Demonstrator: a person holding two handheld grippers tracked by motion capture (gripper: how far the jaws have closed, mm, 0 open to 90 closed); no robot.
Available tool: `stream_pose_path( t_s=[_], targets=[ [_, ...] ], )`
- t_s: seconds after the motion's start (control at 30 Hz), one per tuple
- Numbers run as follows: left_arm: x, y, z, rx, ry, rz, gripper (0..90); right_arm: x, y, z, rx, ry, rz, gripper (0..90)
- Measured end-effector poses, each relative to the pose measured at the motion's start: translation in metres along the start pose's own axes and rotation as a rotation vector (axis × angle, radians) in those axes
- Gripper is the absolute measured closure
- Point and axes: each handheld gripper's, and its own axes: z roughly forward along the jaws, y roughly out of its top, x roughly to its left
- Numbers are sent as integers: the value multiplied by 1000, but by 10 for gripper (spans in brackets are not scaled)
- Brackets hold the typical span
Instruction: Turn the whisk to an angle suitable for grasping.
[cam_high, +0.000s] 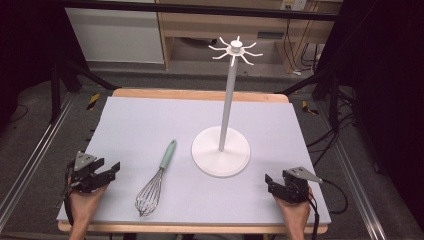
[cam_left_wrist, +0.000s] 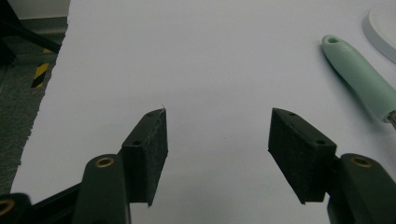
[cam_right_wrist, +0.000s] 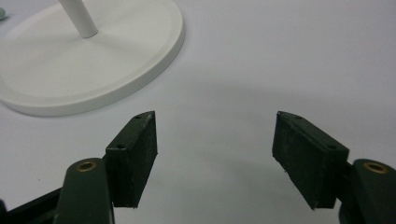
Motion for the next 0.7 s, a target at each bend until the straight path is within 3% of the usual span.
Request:
stream_pose_path(
  t_s=[0.3, 0.7],
  targets=[
    [-6, 6, -4, 6, -36, -6, 364, 2, 0, -1, 4, 4, -20, 331],
    [-22, 17, -8, -2, -79, 23, 352, 4, 1, -4, -5, 36, -19, 371]
  ],
)
